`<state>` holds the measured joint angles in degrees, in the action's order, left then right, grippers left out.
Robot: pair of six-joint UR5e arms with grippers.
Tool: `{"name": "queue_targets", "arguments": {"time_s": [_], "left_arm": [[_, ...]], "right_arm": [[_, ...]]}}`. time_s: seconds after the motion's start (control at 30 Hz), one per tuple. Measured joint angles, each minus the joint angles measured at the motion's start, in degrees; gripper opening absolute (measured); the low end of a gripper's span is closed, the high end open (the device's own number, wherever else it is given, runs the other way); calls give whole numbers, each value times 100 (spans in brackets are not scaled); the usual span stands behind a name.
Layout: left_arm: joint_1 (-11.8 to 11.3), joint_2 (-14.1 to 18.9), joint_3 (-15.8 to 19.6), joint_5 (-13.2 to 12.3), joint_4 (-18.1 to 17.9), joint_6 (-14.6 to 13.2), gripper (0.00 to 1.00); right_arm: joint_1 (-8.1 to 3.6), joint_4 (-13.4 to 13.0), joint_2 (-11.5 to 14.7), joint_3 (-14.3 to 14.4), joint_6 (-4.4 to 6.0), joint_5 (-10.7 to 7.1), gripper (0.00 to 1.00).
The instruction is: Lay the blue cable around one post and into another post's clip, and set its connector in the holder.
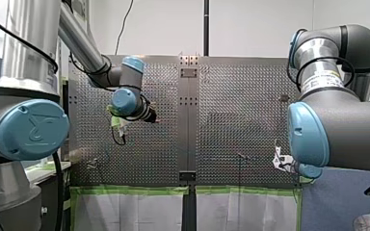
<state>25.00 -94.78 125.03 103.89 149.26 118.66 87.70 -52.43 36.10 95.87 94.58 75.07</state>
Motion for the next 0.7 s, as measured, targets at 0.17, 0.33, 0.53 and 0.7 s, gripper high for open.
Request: {"name": "queue_targets", "arguments": {"time_s": [0.17,0.33,0.53,0.7], "left_arm": [[-316,316,-18,33,-258,316,100],[-638,637,-114,204,-322,637,100],[-1027,884,-69,238,-210,850,100],[-1296,875,81,137,-263,923,100]], "right_arm": [[1,-4,0,1,0,0,0],[3,0,-5,2,0,0,0],[14,19,-5,1,0,0,0],[30,32,-6,1,0,0,0]]}}
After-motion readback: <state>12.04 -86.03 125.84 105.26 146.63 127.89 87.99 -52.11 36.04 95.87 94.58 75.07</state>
